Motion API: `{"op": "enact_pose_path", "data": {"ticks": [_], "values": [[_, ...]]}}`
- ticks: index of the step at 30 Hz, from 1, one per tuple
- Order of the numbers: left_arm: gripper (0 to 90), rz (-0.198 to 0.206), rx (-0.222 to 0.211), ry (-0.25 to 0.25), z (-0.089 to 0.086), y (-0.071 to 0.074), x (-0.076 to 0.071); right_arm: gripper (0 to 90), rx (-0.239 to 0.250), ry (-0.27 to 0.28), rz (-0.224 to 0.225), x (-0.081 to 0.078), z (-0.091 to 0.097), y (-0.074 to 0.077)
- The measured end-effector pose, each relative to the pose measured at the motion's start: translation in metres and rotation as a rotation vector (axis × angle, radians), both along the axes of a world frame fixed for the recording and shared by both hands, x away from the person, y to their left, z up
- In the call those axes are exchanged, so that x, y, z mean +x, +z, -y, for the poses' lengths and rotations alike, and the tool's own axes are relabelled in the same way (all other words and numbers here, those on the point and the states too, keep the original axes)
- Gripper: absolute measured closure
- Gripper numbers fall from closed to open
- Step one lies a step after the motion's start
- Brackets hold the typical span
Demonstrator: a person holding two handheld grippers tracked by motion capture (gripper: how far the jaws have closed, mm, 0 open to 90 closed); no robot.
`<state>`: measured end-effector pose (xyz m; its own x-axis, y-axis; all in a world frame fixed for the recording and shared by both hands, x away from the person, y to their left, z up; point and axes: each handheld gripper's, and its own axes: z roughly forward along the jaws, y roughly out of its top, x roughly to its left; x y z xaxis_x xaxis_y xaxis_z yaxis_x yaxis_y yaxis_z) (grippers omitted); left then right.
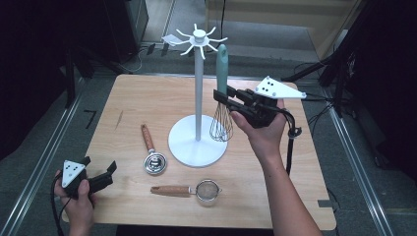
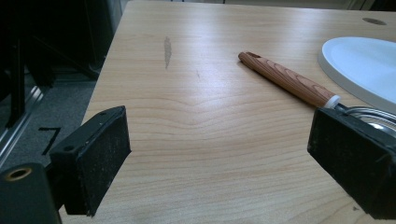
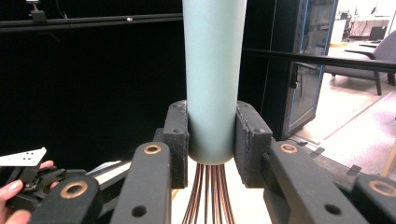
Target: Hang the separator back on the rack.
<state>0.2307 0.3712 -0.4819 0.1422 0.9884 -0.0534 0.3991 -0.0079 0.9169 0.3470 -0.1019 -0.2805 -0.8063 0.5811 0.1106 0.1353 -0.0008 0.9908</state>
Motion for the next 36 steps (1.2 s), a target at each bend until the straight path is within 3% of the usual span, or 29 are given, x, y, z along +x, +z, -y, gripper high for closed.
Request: {"op": "enact_pose_path", "data": {"ticks": [13,26,31,32,33,36], "values": [[5.6,-0.001,0.002,0.001,0.0,0.0,0.0,71.0,0.004,0.021,-0.016,0.006,-0.007,-0.003],[5.7,-0.003,0.005,0.0,0.001,0.0,0.0,64.5,-0.036,-0.032,0.027,0.005,-0.011,-0.002],[5.6,-0.004,0.005,0.0,0.001,0.0,0.0,64.7,-0.006,-0.066,0.071,0.0,-0.007,0.001],[5.7,-0.004,0.005,0.001,0.001,0.0,0.0,66.4,0.005,-0.072,0.076,-0.002,-0.006,0.002],[5.6,-0.005,0.005,0.001,0.001,0.0,0.0,75.3,0.029,-0.092,0.082,-0.005,-0.005,0.006],[5.6,-0.006,0.009,0.004,0.001,0.0,0.0,87.2,0.042,-0.123,0.108,-0.005,-0.004,0.011]]}}
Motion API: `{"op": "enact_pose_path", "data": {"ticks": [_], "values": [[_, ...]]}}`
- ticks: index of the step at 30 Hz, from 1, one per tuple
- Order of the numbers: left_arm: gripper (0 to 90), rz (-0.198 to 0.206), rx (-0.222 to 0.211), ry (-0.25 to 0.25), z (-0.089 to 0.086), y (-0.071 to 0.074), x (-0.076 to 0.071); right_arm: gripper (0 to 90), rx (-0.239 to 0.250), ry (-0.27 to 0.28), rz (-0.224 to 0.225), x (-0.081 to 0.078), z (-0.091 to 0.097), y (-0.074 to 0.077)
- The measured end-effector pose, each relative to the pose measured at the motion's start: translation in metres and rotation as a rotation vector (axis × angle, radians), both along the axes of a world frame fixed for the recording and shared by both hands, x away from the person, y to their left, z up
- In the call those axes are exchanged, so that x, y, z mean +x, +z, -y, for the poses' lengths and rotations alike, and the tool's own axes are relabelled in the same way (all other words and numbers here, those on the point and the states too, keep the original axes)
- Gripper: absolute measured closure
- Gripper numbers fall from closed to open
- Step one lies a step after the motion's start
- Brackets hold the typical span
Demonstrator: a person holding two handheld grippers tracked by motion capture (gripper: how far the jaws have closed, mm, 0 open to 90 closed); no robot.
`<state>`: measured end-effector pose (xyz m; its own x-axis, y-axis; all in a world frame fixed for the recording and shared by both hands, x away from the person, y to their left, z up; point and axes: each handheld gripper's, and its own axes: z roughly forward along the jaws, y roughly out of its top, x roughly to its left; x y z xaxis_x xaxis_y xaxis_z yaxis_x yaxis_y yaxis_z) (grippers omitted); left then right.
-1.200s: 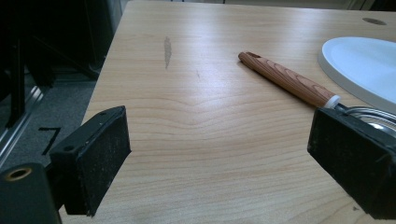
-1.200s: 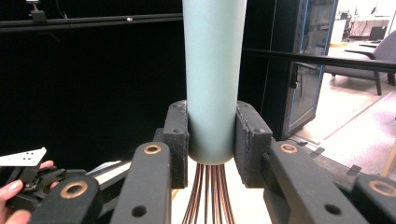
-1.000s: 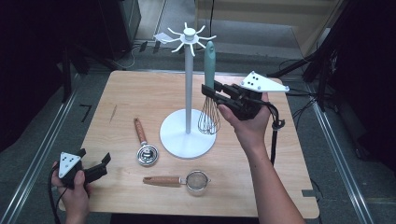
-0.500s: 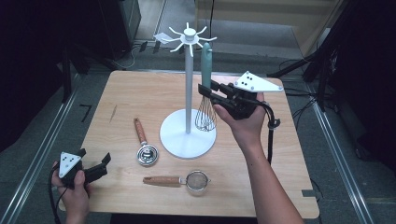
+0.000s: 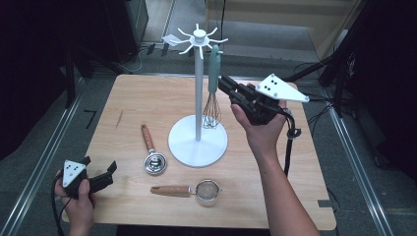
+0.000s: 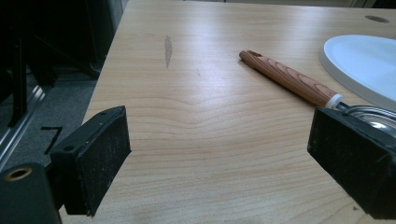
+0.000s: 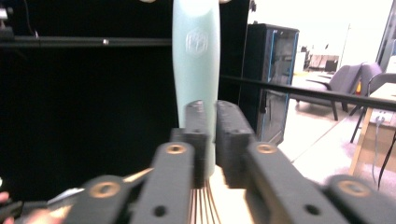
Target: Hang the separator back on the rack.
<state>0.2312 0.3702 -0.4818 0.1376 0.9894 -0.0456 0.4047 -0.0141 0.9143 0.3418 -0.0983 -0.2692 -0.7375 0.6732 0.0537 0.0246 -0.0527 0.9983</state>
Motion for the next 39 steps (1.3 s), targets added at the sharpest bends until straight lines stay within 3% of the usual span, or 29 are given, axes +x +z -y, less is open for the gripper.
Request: {"op": "enact_pose_path", "data": {"ticks": [5,11,13,20,39], "values": [[5.7,-0.002,0.002,0.0,0.0,0.0,0.0,90.0,0.005,-0.038,0.027,0.003,-0.002,0.01],[5.7,-0.001,0.002,0.001,0.0,0.0,0.0,90.0,-0.008,-0.09,0.107,0.009,-0.005,0.027],[5.6,-0.005,0.002,0.002,0.0,0.0,0.0,90.0,0.014,-0.092,0.1,0.012,-0.005,0.031],[5.7,-0.01,0.002,0.002,0.0,0.0,0.001,90.0,0.022,-0.067,0.115,0.018,-0.01,0.039],[5.7,-0.011,0.002,0.004,0.001,0.0,0.002,90.0,0.038,-0.012,0.119,0.001,-0.021,0.042]]}}
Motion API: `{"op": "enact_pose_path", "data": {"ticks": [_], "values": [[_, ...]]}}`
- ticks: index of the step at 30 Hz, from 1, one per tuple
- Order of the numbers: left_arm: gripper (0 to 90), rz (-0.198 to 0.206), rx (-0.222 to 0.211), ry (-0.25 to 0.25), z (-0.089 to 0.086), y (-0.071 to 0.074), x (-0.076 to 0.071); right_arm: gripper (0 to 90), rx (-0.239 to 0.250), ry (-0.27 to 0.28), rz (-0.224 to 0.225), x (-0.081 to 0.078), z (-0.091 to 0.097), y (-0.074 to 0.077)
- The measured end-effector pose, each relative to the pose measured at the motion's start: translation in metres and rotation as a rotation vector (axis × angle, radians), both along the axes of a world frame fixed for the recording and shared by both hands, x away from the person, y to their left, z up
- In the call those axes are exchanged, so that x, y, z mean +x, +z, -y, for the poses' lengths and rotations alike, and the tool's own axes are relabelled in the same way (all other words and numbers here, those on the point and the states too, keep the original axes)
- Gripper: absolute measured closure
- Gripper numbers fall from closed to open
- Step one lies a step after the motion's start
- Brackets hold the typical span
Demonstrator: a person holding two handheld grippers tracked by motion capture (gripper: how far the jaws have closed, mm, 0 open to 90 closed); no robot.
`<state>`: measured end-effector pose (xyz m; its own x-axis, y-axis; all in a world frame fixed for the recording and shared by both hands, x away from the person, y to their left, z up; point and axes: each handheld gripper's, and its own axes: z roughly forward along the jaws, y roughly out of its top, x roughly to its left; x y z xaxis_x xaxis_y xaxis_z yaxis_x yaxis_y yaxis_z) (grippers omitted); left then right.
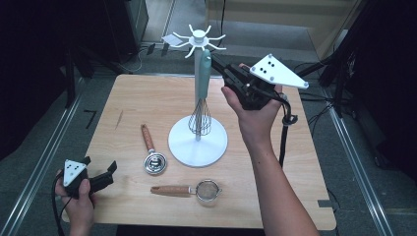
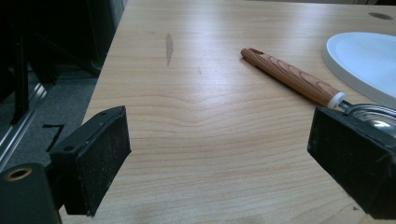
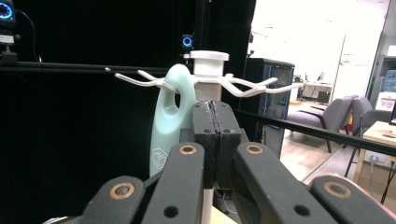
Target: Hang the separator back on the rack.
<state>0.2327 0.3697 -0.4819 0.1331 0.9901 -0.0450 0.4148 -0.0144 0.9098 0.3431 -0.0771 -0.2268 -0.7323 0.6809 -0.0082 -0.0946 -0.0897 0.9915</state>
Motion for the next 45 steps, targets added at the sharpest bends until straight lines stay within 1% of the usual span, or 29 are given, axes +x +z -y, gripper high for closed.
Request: {"op": "enact_pose_path", "data": {"ticks": [2,4,6,8,9,12,14,18,24,27,29,31,32,33,34,35,36,37,38,41,45], "values": [[5.7,-0.002,0.005,-0.002,0.0,0.0,0.0,90.0,-0.001,0.002,-0.005,-0.004,-0.003,0.001],[5.7,-0.002,0.0,-0.001,0.0,0.0,0.0,90.0,-0.009,-0.002,0.0,-0.006,-0.005,0.001],[5.7,-0.007,0.0,-0.002,0.0,0.0,0.0,90.0,-0.024,-0.018,0.005,-0.008,-0.006,0.0],[5.6,-0.003,0.001,0.0,0.0,0.0,0.0,90.0,-0.01,-0.027,-0.009,-0.009,-0.005,-0.003],[5.6,-0.004,0.003,0.001,0.0,0.0,0.0,89.9,-0.008,-0.042,-0.023,-0.009,-0.003,-0.006],[5.7,-0.007,0.0,-0.002,0.0,0.0,0.0,89.0,-0.011,-0.055,-0.043,-0.01,0.003,-0.012],[5.6,-0.009,-0.002,-0.001,-0.001,0.0,0.001,88.2,-0.027,-0.077,-0.044,-0.012,0.007,-0.018],[5.6,-0.011,-0.001,-0.001,-0.001,0.0,0.001,86.9,-0.057,-0.116,-0.069,-0.015,0.017,-0.031],[5.7,-0.009,-0.007,-0.003,-0.001,0.0,0.001,84.5,-0.1,-0.176,-0.115,-0.019,0.034,-0.057],[5.7,-0.009,-0.007,-0.002,-0.001,0.0,0.001,83.3,-0.125,-0.196,-0.142,-0.02,0.043,-0.074],[5.7,-0.009,-0.004,-0.003,-0.001,0.0,0.001,82.5,-0.133,-0.216,-0.164,-0.021,0.051,-0.086],[5.7,-0.013,-0.003,-0.005,-0.001,0.0,0.0,82.1,-0.142,-0.229,-0.18,-0.023,0.056,-0.095],[5.6,-0.013,-0.003,-0.005,-0.001,0.0,0.0,82.1,-0.142,-0.229,-0.18,-0.023,0.056,-0.095],[5.6,-0.013,-0.001,-0.007,0.0,0.0,0.0,81.7,-0.14,-0.229,-0.19,-0.024,0.059,-0.101],[5.7,-0.017,0.008,-0.009,0.001,0.0,0.0,81.0,-0.146,-0.237,-0.209,-0.027,0.064,-0.113],[5.7,-0.014,0.01,-0.007,0.001,0.0,0.0,80.5,-0.151,-0.242,-0.217,-0.028,0.066,-0.116],[5.7,-0.014,0.01,-0.007,0.001,0.0,0.0,80.5,-0.151,-0.242,-0.217,-0.028,0.066,-0.116],[5.7,-0.015,0.012,-0.004,0.002,0.0,0.0,79.3,-0.158,-0.248,-0.24,-0.03,0.071,-0.128],[5.7,-0.015,0.01,-0.004,0.002,0.0,0.0,78.9,-0.165,-0.252,-0.245,-0.031,0.072,-0.132],[5.7,-0.021,0.011,-0.014,0.002,0.0,0.0,76.5,-0.175,-0.248,-0.276,-0.035,0.075,-0.147],[5.7,-0.043,0.032,-0.025,0.004,0.0,0.0,73.5,-0.196,-0.237,-0.317,-0.042,0.078,-0.166]]}}
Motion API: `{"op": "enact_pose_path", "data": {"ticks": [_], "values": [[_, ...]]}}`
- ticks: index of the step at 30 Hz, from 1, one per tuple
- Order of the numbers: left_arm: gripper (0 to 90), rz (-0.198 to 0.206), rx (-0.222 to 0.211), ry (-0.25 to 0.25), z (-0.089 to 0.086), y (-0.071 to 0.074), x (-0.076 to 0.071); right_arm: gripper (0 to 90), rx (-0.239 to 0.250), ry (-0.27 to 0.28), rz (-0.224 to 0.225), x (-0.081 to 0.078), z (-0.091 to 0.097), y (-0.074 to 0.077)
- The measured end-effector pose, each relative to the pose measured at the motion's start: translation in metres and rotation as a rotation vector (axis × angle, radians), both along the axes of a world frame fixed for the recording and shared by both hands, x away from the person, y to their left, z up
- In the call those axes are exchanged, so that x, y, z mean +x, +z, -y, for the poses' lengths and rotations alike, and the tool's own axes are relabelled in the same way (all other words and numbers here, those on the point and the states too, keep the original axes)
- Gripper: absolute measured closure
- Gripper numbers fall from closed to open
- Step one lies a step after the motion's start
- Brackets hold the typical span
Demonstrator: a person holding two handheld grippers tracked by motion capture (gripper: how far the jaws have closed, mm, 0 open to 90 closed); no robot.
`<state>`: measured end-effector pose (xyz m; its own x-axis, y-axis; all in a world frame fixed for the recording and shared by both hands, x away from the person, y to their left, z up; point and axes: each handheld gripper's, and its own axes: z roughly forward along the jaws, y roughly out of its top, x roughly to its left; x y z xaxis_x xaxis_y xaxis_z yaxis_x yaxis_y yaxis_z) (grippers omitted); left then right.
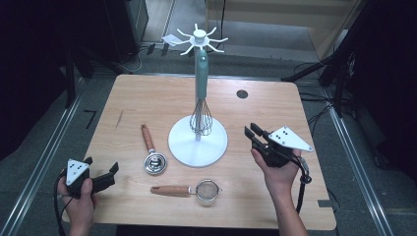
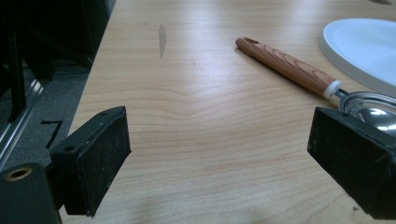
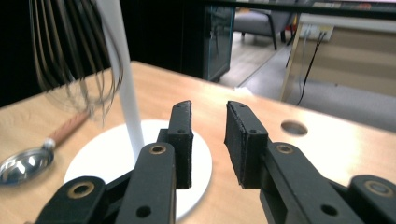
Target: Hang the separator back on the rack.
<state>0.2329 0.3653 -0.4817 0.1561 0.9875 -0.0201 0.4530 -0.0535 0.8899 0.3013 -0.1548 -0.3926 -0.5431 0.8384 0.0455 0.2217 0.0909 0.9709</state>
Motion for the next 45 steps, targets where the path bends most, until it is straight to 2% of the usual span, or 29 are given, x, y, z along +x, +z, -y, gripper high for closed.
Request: {"op": "enact_pose_path", "data": {"ticks": [3,4,6,10,11,12,15,19,22,24,26,27,28,31,32,36,40,45], "values": [[5.7,-0.018,0.031,-0.002,0.004,0.0,-0.002,72.3,-0.027,0.008,-0.024,-0.007,-0.001,-0.013],[5.6,-0.026,0.03,0.002,0.006,0.0,-0.003,71.9,-0.031,0.012,-0.03,-0.009,-0.002,-0.017],[5.7,-0.043,-0.002,-0.01,0.009,0.001,-0.004,71.0,-0.043,0.023,-0.046,-0.013,-0.004,-0.024],[5.8,-0.062,0.02,-0.032,0.024,0.002,-0.008,69.7,-0.046,0.043,-0.079,-0.021,-0.007,-0.04],[6.6,-0.062,0.02,-0.032,0.024,0.002,-0.008,69.7,-0.046,0.043,-0.079,-0.021,-0.007,-0.04],[9.0,-0.075,0.012,-0.04,0.031,0.003,-0.01,69.3,-0.044,0.048,-0.108,-0.024,-0.008,-0.048],[14.7,-0.107,0.017,-0.064,0.042,0.004,-0.014,68.4,-0.053,0.065,-0.128,-0.027,-0.011,-0.054],[39.4,-0.116,0.022,-0.091,0.053,0.006,-0.023,68.1,-0.047,0.085,-0.169,-0.036,-0.014,-0.062],[59.7,-0.146,0.012,-0.158,0.068,0.006,-0.034,70.5,-0.049,0.104,-0.212,-0.041,-0.016,-0.069],[73.7,-0.182,-0.012,-0.21,0.072,0.005,-0.038,71.2,-0.043,0.116,-0.23,-0.043,-0.018,-0.072],[83.4,-0.211,-0.024,-0.243,0.074,0.003,-0.039,71.2,-0.046,0.128,-0.243,-0.045,-0.02,-0.074],[86.7,-0.211,-0.024,-0.243,0.074,0.003,-0.039,71.1,-0.051,0.135,-0.252,-0.047,-0.023,-0.075],[90.0,-0.242,-0.041,-0.272,0.075,0.002,-0.041,71.1,-0.063,0.145,-0.255,-0.048,-0.025,-0.077],[90.0,-0.256,-0.051,-0.3,0.075,0.0,-0.045,71.0,-0.067,0.168,-0.278,-0.05,-0.032,-0.081],[90.0,-0.268,-0.07,-0.325,0.075,-0.002,-0.046,71.0,-0.066,0.175,-0.284,-0.05,-0.034,-0.082],[90.0,-0.289,-0.073,-0.366,0.08,-0.006,-0.044,70.5,-0.072,0.198,-0.295,-0.05,-0.041,-0.084],[90.0,-0.305,-0.059,-0.388,0.086,-0.008,-0.044,70.3,-0.079,0.213,-0.308,-0.049,-0.045,-0.087],[90.0,-0.303,-0.065,-0.398,0.09,-0.009,-0.041,70.4,-0.079,0.24,-0.328,-0.048,-0.052,-0.091]]}}
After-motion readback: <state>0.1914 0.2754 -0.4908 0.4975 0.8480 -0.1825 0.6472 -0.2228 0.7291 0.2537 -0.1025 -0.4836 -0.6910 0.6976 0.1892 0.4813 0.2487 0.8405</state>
